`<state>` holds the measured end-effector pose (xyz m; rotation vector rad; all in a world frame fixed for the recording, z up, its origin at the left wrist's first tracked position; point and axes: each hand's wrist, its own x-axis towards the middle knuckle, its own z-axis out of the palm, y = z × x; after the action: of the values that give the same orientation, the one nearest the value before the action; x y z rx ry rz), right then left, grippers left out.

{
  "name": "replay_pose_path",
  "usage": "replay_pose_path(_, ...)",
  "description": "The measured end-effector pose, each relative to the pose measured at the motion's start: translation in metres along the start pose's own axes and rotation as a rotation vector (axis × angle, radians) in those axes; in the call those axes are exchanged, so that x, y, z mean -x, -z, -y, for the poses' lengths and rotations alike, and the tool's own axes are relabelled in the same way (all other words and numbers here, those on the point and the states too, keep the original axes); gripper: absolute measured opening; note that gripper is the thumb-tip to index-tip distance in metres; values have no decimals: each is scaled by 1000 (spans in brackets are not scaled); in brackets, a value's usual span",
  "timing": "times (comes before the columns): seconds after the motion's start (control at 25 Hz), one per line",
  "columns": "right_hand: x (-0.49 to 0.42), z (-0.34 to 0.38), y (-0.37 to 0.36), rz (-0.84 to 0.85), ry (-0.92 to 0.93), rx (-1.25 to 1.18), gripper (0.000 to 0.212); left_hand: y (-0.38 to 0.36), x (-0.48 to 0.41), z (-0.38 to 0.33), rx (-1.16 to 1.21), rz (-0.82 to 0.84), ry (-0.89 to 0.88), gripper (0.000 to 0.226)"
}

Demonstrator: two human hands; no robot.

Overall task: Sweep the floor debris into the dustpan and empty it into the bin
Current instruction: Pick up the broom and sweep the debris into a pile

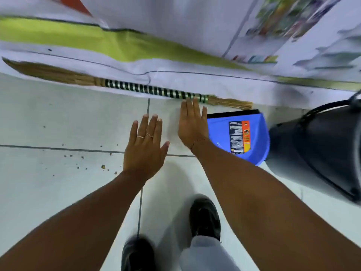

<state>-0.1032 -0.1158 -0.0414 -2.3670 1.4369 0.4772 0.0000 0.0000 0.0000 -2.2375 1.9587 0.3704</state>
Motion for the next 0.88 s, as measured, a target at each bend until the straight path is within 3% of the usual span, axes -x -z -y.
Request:
replay_pose_path(0.2, -71, -13, -43, 22, -165, 84, 56, -60, -17, 20, 47, -10, 24, 59)
replay_pose_path(0.32, -86, -11, -47, -238, -188, 286, 52, -80, -11, 26, 52, 43, -6, 61)
replay_pose_path(0.44, -97, -2, -26, -151, -181, 222, 36, -76, -12, 33, 48, 62, 36, 62)
replay_pose_path(0.56, -62, 16, 10, -193, -114, 256, 32, -42, 2, 30, 82, 56, 71, 59)
replay_pose_path(0.72, 31, 38, 75, 111, 174, 20, 47, 51, 49, 13, 138, 129, 125, 60)
replay_pose_path(0.76, 53, 39, 84, 110, 221, -23, 49, 71, 63, 10, 153, 153, 142, 61)
replay_pose_path(0.88, 129, 37, 115, 81, 142, -57, 50, 138, 108, 13, 164, 212, 185, 60)
